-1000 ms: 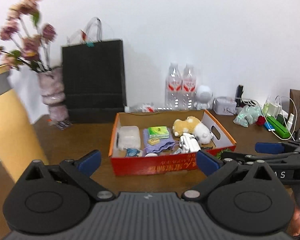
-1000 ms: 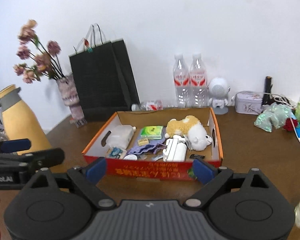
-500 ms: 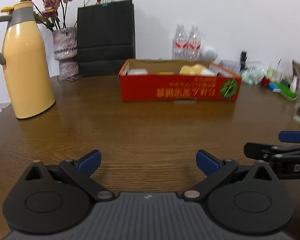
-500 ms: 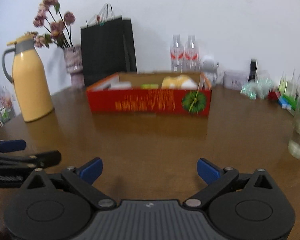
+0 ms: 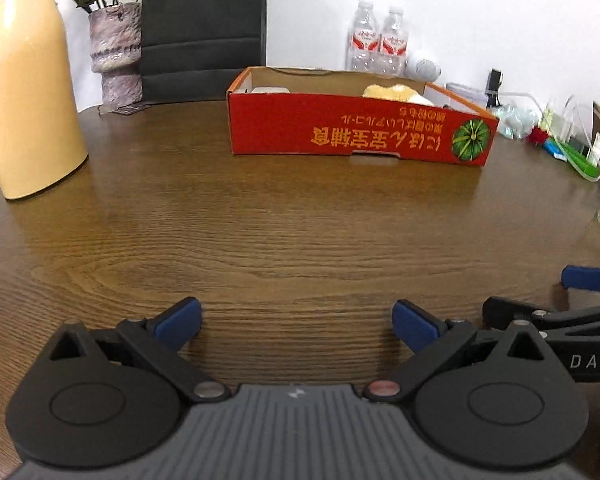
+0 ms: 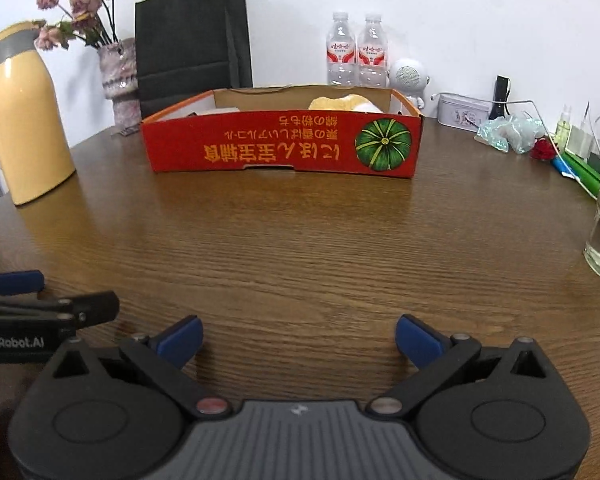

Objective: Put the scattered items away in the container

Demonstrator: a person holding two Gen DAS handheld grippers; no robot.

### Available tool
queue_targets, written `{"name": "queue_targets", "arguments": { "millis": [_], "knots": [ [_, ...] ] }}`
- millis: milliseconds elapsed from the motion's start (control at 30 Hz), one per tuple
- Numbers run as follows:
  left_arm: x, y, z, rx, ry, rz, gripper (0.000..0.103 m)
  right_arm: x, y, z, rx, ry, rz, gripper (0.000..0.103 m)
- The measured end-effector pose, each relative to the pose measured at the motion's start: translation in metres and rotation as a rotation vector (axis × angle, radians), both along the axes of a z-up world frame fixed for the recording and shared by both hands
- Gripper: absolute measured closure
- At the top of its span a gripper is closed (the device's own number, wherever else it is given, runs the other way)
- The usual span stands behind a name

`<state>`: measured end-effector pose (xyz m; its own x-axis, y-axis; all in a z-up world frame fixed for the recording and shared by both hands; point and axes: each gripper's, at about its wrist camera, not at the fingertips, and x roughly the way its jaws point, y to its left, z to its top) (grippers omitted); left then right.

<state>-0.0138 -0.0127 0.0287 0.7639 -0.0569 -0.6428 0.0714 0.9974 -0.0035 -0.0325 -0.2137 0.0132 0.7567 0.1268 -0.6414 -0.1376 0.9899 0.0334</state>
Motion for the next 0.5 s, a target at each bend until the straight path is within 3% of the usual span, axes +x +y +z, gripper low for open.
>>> {"name": "queue_targets", "arguments": {
  "millis": [500],
  "knots": [
    [0.0043,-0.0013,-0.0002,0.016,0.005,-0.014,0.0,0.0071,-0.001,0.0007,-0.013,0.005,-0.006,0.0]
  ]
}}
